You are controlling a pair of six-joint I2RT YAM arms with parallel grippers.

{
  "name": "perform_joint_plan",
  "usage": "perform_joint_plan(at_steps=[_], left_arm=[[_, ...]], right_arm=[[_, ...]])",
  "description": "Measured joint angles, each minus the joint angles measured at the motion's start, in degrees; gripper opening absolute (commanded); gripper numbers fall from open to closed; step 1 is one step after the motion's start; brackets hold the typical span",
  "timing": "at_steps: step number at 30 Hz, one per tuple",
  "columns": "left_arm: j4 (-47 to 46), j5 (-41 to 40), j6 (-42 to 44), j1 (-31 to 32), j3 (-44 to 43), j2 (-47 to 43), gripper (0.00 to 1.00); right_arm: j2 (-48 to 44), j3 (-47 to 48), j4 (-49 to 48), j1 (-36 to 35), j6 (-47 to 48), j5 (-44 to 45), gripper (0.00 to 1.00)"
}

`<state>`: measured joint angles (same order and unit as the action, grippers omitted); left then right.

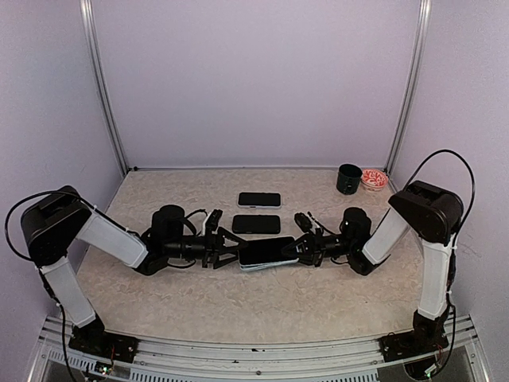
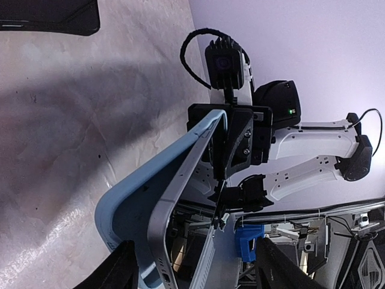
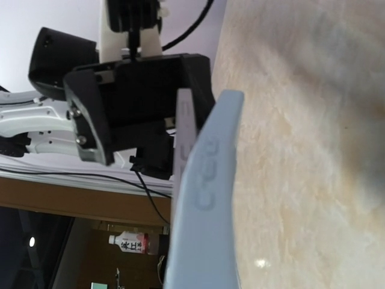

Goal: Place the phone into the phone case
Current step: Press the phone with the phone case.

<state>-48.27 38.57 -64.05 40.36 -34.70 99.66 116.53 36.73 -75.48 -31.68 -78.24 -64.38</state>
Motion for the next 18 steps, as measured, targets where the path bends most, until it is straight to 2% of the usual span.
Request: perform_joint_plan(at_steps=[12, 18], left_arm=[[-3.7, 0.0, -0.2, 0.3, -0.2, 0.7, 0.64], [-2.2, -1.2, 0.6, -1.4, 1.2, -3.7, 0.64]], right_arm=[[-1.8, -0.8, -2.0, 0.3, -2.7, -0.1, 0.11], [-3.2, -0.9, -1.1, 0.3, -1.3, 0.0, 0.11]])
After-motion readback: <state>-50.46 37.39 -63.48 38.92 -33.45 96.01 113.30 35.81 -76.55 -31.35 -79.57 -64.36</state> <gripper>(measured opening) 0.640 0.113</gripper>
